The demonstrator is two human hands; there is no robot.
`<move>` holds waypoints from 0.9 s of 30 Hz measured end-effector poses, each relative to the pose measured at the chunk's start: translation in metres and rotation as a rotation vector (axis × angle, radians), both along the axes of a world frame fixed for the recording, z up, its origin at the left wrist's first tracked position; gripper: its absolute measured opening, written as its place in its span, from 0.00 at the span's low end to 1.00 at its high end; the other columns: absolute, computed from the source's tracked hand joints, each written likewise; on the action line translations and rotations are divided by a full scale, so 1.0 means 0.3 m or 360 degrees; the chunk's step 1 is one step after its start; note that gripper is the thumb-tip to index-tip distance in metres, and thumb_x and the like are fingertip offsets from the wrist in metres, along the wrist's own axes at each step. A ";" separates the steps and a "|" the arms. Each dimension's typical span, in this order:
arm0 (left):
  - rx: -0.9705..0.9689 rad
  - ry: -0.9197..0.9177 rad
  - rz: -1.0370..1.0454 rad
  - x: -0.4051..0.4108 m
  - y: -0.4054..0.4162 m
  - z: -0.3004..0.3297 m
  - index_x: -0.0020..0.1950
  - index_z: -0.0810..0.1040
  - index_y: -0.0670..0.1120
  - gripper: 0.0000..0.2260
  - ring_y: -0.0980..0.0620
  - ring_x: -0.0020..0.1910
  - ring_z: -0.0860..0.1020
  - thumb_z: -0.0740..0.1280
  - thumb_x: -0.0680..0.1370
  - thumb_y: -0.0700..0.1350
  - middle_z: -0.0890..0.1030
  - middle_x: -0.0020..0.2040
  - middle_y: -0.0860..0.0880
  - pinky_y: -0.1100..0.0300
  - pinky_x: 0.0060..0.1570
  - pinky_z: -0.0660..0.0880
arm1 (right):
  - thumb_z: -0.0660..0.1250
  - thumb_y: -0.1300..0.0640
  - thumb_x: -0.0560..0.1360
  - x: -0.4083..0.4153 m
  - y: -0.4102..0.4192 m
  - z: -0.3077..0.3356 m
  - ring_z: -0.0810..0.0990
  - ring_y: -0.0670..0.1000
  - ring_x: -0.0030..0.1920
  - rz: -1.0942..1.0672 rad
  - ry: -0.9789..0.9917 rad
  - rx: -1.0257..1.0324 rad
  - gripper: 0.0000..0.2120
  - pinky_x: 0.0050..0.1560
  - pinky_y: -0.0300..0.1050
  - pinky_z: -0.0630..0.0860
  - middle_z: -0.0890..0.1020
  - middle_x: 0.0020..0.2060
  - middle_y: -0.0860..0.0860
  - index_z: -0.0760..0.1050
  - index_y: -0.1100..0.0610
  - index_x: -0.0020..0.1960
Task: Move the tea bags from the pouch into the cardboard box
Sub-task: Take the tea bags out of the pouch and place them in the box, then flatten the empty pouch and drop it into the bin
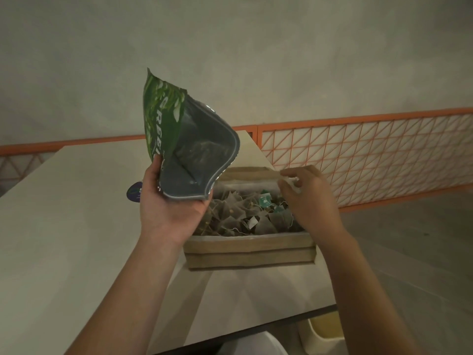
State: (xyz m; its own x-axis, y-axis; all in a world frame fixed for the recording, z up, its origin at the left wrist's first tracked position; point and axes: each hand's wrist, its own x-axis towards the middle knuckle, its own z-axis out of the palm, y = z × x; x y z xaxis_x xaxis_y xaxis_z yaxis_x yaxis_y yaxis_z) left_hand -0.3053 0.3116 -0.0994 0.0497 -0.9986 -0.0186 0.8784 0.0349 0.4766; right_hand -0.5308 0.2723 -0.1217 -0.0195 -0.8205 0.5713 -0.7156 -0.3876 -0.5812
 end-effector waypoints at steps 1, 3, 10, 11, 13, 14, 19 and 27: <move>0.0002 0.0000 0.0005 0.003 0.001 -0.002 0.64 0.82 0.51 0.19 0.46 0.60 0.81 0.65 0.78 0.58 0.83 0.65 0.46 0.56 0.55 0.79 | 0.66 0.55 0.79 0.009 0.001 -0.002 0.77 0.48 0.49 0.0070 0.0070 0.0085 0.11 0.46 0.33 0.73 0.77 0.51 0.47 0.79 0.55 0.59; 0.0000 0.0015 0.0016 0.011 0.003 -0.005 0.65 0.81 0.51 0.21 0.46 0.62 0.80 0.66 0.77 0.58 0.82 0.65 0.45 0.56 0.56 0.78 | 0.62 0.51 0.81 0.026 0.000 -0.006 0.78 0.47 0.40 0.0238 0.0278 0.0418 0.11 0.41 0.37 0.74 0.80 0.42 0.46 0.81 0.53 0.52; -0.0042 0.0008 0.0024 0.071 0.018 -0.013 0.67 0.81 0.51 0.22 0.46 0.61 0.81 0.67 0.75 0.58 0.81 0.68 0.46 0.57 0.58 0.77 | 0.62 0.51 0.80 0.130 0.044 0.008 0.76 0.49 0.56 0.0191 0.0438 0.0118 0.11 0.56 0.45 0.73 0.78 0.57 0.48 0.77 0.49 0.60; -0.0041 -0.0002 0.0036 0.080 0.021 -0.012 0.64 0.83 0.50 0.22 0.46 0.60 0.81 0.68 0.74 0.57 0.81 0.68 0.46 0.57 0.58 0.77 | 0.63 0.50 0.79 0.150 0.051 0.011 0.75 0.47 0.56 0.0335 0.0448 0.0076 0.10 0.58 0.46 0.72 0.78 0.56 0.46 0.78 0.48 0.58; -0.0044 -0.0027 0.0057 0.097 0.032 -0.007 0.59 0.86 0.49 0.19 0.46 0.58 0.82 0.67 0.73 0.57 0.80 0.68 0.46 0.57 0.58 0.75 | 0.61 0.46 0.80 0.185 0.057 0.011 0.75 0.42 0.50 0.0694 0.0516 0.0416 0.09 0.57 0.46 0.72 0.78 0.48 0.40 0.79 0.44 0.53; -0.0045 -0.0042 0.0064 0.105 0.039 -0.004 0.57 0.86 0.50 0.19 0.47 0.56 0.82 0.67 0.74 0.58 0.81 0.68 0.47 0.57 0.57 0.74 | 0.59 0.44 0.80 0.198 0.053 0.008 0.74 0.41 0.47 0.0788 0.0585 0.0671 0.10 0.56 0.46 0.72 0.77 0.45 0.38 0.78 0.43 0.53; -0.0018 -0.0073 0.0067 0.154 0.072 -0.004 0.68 0.81 0.50 0.23 0.45 0.61 0.81 0.66 0.77 0.58 0.80 0.68 0.46 0.55 0.58 0.76 | 0.56 0.37 0.78 0.259 0.078 0.064 0.74 0.45 0.56 0.0528 0.0328 0.0338 0.19 0.63 0.50 0.70 0.79 0.54 0.43 0.76 0.45 0.61; 0.0174 -0.0170 0.0028 0.170 0.132 0.006 0.71 0.76 0.47 0.27 0.43 0.63 0.82 0.65 0.79 0.63 0.82 0.65 0.41 0.49 0.58 0.81 | 0.77 0.52 0.69 0.537 0.180 0.093 0.78 0.43 0.56 0.0836 -0.0501 0.0348 0.36 0.52 0.36 0.76 0.79 0.60 0.44 0.63 0.45 0.71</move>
